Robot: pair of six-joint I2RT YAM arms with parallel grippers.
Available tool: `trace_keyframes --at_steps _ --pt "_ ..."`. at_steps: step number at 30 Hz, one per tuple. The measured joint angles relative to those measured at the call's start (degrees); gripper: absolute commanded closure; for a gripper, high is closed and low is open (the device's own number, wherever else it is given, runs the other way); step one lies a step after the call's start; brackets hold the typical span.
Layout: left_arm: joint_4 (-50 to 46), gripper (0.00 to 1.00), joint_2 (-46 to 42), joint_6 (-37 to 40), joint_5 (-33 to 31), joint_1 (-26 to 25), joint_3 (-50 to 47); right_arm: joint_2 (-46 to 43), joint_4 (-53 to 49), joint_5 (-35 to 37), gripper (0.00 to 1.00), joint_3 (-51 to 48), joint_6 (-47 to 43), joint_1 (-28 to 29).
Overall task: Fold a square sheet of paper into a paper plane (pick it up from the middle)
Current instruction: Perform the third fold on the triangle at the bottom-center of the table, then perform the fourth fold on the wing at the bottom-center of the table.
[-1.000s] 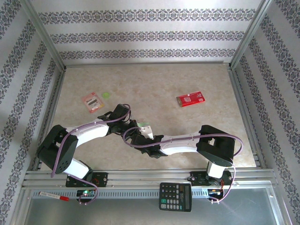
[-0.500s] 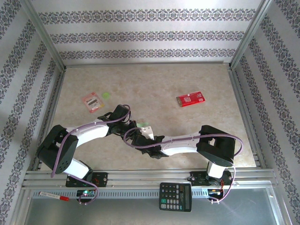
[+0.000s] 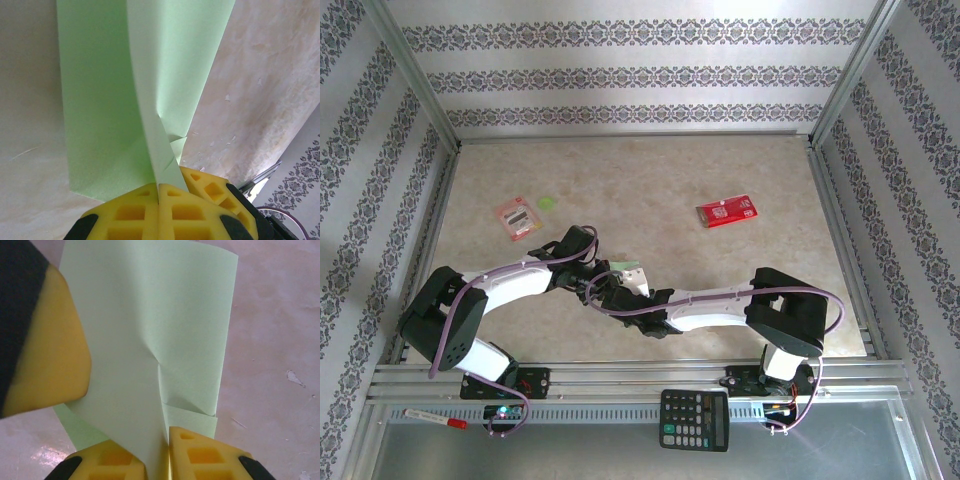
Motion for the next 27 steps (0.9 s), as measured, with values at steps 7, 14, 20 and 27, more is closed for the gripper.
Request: trace_keyframes --at_steps 7,14,20,27 --pt "0.0 1.00 0.0 0.0 0.0 0.0 -0.1 0.0 0.0 0.0 0.87 0.0 -0.5 0.0" --pt "0.0 1.00 0.0 0.0 0.0 0.0 -0.1 -0.3 0.0 0.0 0.93 0.0 -0.8 0.0" --pt "0.0 1.00 0.0 0.0 0.2 0.0 -0.1 -0.7 0.4 -0.2 1.00 -0.4 -0.9 0.0" --pt "0.0 0.83 0.0 0.8 0.3 0.0 -0.1 -3.1 6.1 -2.0 1.00 -5.3 -2.4 -0.8"
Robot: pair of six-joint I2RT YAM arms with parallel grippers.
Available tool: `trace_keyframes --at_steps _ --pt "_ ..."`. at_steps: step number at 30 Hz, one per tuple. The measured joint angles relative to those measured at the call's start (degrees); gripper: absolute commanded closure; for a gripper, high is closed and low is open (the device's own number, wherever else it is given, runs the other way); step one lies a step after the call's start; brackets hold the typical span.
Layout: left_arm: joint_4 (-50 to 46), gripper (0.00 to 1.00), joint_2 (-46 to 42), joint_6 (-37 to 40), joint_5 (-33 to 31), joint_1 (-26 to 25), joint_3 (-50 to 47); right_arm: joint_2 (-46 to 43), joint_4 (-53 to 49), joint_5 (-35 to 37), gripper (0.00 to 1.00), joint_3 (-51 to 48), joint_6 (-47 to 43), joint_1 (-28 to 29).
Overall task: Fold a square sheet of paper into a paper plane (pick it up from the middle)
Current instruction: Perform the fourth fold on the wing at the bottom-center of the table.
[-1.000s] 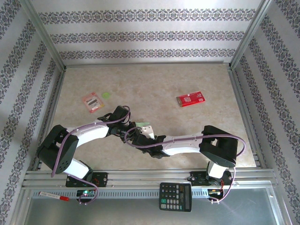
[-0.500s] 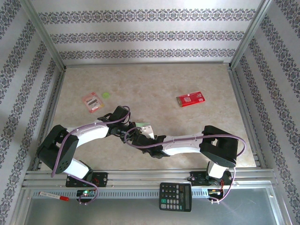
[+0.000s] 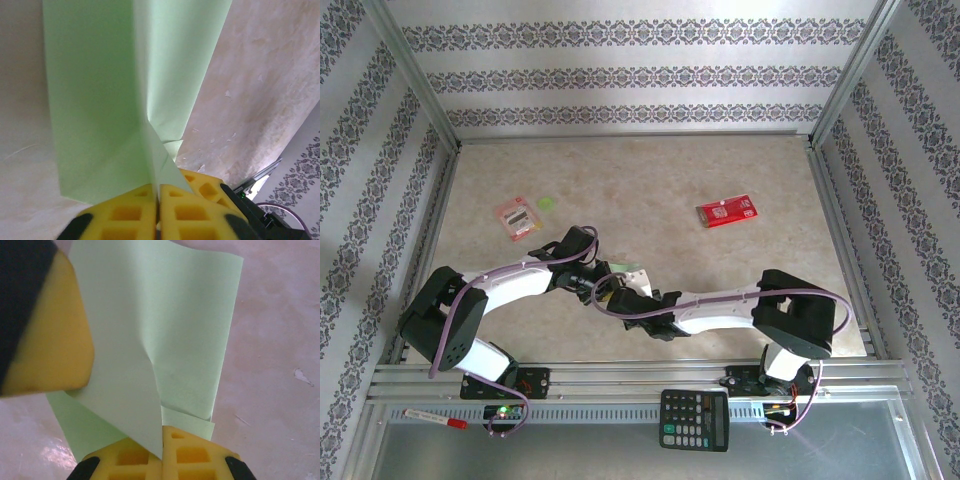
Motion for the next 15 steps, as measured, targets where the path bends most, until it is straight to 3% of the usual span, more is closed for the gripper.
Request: trace_keyframes --at_steps 8,15 --pt "-2.1 0.67 -5.4 2.1 -2.0 1.6 0.0 -6.1 9.2 -4.0 1.00 -9.4 -4.3 -2.7" --pt "0.0 0.76 -9.6 1.2 -2.7 1.8 -3.2 -7.7 17.0 -9.2 1.00 -13.9 -5.0 -5.6"
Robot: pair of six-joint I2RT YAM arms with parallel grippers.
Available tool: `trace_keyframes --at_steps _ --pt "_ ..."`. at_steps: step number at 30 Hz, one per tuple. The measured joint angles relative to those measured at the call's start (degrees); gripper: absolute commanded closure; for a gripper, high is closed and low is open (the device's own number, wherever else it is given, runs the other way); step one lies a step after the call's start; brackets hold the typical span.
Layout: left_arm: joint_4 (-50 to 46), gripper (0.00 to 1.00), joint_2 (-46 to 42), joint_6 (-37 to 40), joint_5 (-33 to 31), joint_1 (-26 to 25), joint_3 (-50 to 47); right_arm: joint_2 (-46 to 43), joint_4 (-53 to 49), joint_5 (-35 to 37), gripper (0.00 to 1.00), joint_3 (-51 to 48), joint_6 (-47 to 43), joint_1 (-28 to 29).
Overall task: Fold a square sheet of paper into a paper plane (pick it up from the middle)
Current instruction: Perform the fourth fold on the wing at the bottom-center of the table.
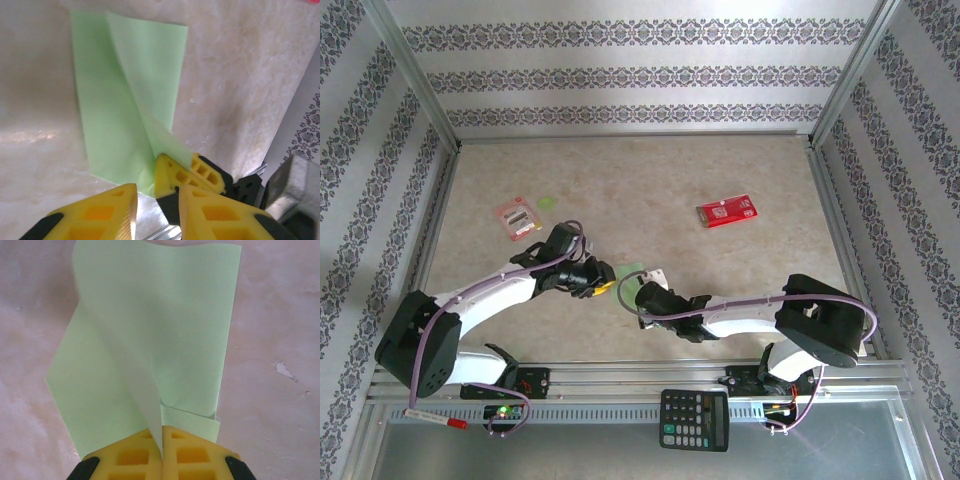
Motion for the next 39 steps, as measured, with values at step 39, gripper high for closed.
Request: trace_keyframes --at_steps 39 --pt "9.7 0.99 18.6 3.3 1.9 -3.0 2.5 -0.6 20.4 -16.9 0.97 -10.7 13.8 -10.1"
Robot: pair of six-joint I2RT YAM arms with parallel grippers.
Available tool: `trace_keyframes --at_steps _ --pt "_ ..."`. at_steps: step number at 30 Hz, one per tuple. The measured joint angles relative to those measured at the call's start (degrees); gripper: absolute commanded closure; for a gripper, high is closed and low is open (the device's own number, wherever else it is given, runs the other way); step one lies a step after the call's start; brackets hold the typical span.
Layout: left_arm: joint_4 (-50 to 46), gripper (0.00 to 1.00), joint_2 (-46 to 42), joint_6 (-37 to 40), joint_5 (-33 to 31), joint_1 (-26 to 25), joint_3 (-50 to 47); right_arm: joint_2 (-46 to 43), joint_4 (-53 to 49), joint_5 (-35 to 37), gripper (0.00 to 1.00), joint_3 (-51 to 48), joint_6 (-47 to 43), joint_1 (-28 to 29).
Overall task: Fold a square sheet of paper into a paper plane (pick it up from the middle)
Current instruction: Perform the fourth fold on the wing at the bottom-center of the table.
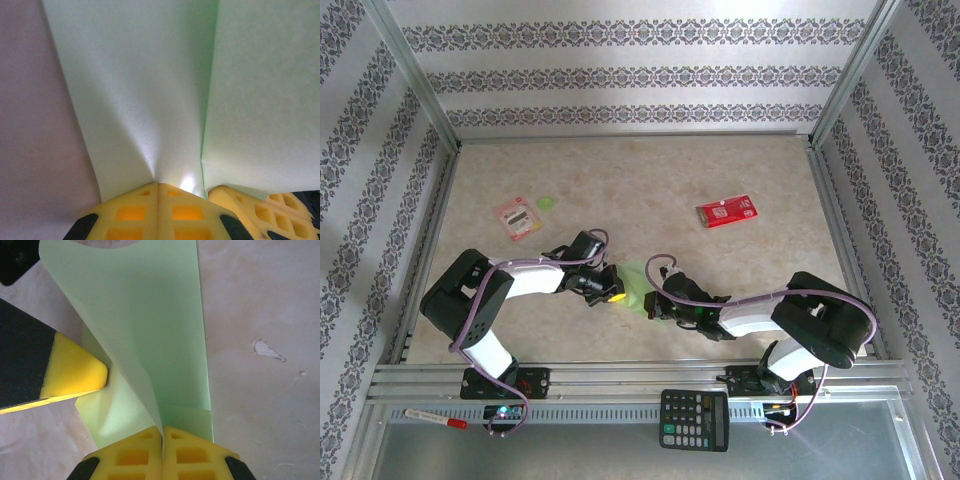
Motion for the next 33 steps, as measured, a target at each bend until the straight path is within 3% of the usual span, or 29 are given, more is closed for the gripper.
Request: trace_keyframes --at_steps 10,20,33 --pt "-3.6 0.88 -1.4 3.3 -0.4 0.0 3.4 0.4 0.7 -1.7 0.97 0.0 0.2 -0.1" --pt "-1.0 0.91 -0.9 3.1 2.7 -2.6 5.1 1.2 1.9 -1.9 0.97 0.0 0.2 -0.1" --pt "-0.4 0.92 4.8 4.2 4.1 -1.3 8.4 1.7 2.6 -2.0 0.97 0.1 0.2 -0.1"
